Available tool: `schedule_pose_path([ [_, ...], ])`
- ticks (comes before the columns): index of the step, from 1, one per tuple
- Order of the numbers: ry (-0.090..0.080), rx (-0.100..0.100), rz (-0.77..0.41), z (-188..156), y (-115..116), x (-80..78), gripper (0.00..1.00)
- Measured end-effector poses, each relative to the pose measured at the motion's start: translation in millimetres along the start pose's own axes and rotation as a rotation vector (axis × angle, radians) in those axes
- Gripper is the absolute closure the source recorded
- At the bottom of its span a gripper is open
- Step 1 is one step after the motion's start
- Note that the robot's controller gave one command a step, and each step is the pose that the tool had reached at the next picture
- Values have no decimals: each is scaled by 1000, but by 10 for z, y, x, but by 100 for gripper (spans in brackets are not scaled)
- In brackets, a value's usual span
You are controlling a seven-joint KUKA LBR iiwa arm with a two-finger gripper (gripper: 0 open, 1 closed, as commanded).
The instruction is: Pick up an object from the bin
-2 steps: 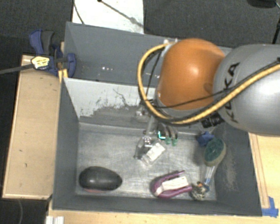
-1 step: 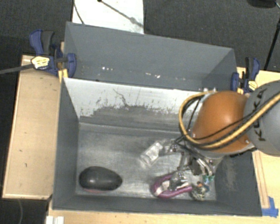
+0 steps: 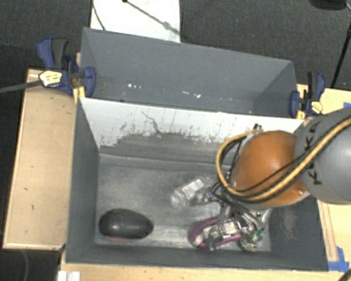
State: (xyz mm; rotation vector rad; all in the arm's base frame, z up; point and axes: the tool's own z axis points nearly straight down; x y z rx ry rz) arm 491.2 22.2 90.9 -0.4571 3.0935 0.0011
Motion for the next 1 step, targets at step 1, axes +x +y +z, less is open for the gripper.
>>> schedule_pose_path([
  [1,5,0,-289,-119,-475,77,0],
])
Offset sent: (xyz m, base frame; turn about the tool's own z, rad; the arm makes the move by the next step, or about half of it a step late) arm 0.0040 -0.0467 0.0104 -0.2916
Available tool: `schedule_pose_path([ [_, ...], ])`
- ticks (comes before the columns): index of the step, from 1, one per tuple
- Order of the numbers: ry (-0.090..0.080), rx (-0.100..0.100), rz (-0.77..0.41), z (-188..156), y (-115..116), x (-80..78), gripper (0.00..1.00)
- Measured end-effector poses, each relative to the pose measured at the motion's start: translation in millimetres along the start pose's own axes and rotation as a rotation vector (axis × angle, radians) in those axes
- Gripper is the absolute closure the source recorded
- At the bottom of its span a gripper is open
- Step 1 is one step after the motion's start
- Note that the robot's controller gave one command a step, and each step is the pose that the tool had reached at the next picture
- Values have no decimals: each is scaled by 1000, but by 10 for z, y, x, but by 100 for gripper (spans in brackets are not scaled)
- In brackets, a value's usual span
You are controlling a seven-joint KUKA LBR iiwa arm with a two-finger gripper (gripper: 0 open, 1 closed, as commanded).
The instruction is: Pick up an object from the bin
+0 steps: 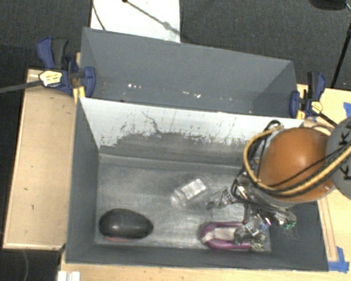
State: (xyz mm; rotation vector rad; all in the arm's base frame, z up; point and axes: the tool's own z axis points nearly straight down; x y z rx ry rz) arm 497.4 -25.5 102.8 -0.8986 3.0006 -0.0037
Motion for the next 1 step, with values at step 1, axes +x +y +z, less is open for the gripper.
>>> schedule_pose_path([
  [1,2,-4,210,-97,192,-398,0],
])
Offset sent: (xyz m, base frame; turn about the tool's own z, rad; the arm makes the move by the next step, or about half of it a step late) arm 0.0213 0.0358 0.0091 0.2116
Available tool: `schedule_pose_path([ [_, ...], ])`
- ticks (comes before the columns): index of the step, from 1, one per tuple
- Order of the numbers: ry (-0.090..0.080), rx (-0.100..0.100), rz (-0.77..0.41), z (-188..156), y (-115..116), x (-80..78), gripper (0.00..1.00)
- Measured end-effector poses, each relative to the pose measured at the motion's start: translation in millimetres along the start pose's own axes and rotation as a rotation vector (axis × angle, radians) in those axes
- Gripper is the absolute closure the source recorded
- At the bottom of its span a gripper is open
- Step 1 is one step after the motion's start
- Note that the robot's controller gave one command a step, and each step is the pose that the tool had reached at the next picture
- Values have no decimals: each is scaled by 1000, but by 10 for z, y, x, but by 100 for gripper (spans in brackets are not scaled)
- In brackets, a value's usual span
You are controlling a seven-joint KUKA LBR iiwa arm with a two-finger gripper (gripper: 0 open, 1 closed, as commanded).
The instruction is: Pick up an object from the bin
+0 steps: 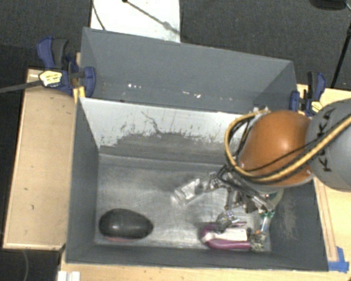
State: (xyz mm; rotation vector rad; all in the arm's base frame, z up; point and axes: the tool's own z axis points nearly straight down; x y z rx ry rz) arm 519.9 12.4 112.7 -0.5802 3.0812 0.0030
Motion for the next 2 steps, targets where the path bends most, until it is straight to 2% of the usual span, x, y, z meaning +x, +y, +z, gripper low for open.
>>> schedule_pose_path([
  [1,-1,1,-114,413,-68,-554,0],
  [2,2,6,-185,-10,-397,182,0],
])
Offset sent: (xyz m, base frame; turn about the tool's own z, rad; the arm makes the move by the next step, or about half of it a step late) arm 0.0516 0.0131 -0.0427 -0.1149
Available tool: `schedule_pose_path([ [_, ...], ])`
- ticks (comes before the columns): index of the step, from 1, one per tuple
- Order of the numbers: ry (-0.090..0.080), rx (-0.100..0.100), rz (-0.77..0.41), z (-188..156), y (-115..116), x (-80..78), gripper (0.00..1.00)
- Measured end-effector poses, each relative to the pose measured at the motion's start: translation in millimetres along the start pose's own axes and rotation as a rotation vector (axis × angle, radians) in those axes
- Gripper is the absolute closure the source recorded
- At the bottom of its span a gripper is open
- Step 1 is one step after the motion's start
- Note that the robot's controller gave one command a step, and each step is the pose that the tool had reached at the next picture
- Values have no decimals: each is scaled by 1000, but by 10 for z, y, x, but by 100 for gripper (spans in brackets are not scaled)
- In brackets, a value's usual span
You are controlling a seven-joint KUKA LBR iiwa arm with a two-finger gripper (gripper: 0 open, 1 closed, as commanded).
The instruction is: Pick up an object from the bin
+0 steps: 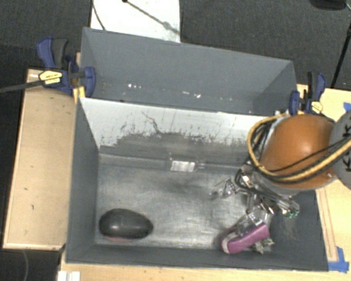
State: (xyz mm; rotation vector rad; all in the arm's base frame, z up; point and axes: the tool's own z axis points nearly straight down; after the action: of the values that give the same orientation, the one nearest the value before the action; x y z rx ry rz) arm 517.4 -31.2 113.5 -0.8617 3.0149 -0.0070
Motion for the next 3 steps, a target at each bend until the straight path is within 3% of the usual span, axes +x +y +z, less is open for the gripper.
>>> schedule_pose_path([
  [1,-37,16,-367,147,-115,183,0],
  [2,-3,-2,-197,-744,-17,309,0],
  [3,-5,-11,-457,429,-285,463,0],
])
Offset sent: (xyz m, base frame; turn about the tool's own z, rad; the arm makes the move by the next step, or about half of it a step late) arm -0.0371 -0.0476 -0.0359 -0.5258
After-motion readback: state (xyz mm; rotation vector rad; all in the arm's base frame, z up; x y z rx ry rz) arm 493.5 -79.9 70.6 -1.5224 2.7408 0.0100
